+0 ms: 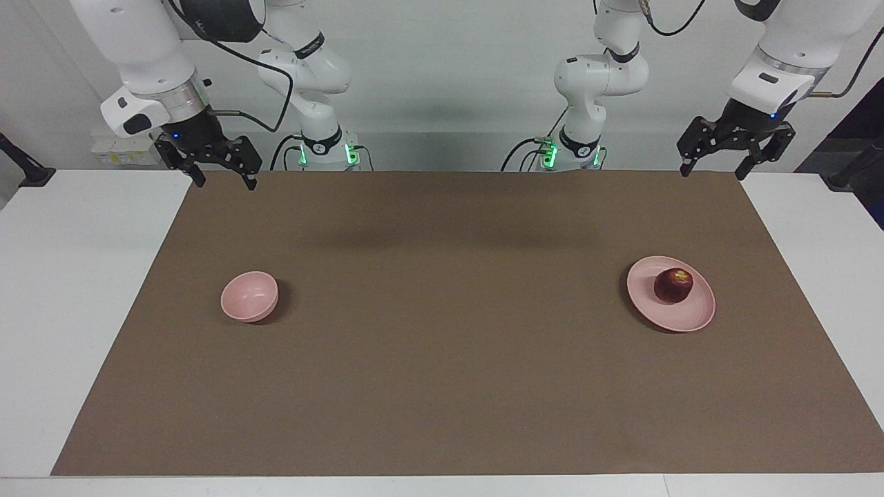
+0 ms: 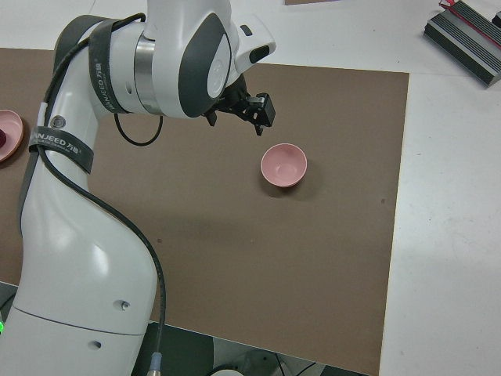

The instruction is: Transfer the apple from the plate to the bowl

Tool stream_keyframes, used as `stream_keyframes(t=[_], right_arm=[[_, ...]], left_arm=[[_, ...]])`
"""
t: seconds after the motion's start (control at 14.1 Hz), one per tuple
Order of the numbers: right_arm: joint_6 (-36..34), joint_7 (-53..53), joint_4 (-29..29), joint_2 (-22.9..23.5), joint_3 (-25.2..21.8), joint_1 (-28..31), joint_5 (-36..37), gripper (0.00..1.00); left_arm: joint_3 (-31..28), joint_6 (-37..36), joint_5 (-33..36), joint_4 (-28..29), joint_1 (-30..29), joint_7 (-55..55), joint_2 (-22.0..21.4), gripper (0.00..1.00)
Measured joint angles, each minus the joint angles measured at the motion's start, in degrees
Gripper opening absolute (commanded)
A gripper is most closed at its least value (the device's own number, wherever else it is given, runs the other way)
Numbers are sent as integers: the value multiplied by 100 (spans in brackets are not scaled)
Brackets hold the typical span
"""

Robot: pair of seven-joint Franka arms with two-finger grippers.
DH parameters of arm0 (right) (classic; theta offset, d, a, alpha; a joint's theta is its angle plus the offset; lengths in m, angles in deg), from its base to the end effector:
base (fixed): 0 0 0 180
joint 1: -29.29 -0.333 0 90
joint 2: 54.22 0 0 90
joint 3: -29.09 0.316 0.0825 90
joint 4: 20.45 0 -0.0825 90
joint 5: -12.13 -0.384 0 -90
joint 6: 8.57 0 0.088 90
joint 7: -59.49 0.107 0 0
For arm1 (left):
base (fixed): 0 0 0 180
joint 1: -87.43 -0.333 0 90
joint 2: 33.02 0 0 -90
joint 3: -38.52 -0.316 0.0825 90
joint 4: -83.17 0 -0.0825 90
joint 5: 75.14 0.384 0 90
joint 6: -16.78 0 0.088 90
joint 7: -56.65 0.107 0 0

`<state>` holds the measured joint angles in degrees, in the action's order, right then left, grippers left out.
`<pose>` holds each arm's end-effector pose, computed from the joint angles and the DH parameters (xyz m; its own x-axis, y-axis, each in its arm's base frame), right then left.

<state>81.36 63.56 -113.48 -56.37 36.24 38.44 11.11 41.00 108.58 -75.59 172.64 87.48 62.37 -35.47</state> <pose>0.5419 -0.0157 0.6199 0.9942 -0.1059 -0.0178 -0.1061 -0.9943 -0.0119 0.5441 -0.0254 0.6553 0.9862 -0.1432 0.0835 -0.1435 -0.9896 -0.0023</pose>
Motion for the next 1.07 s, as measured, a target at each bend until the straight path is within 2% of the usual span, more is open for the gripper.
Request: stream_keyframes(t=[0.57, 0.78, 1.07], right_arm=[[-222, 0, 0, -1, -3, 14, 0, 100], [-639, 0, 5, -20, -11, 18, 1, 100], [-759, 11, -102, -114, -9, 16, -9, 100]], left_arm=[[-30, 2315, 0, 1749, -526, 601, 162, 100], [-28, 2975, 0, 2272, -565, 608, 360, 100], [-32, 3957, 0, 2963, -724, 613, 776, 100]])
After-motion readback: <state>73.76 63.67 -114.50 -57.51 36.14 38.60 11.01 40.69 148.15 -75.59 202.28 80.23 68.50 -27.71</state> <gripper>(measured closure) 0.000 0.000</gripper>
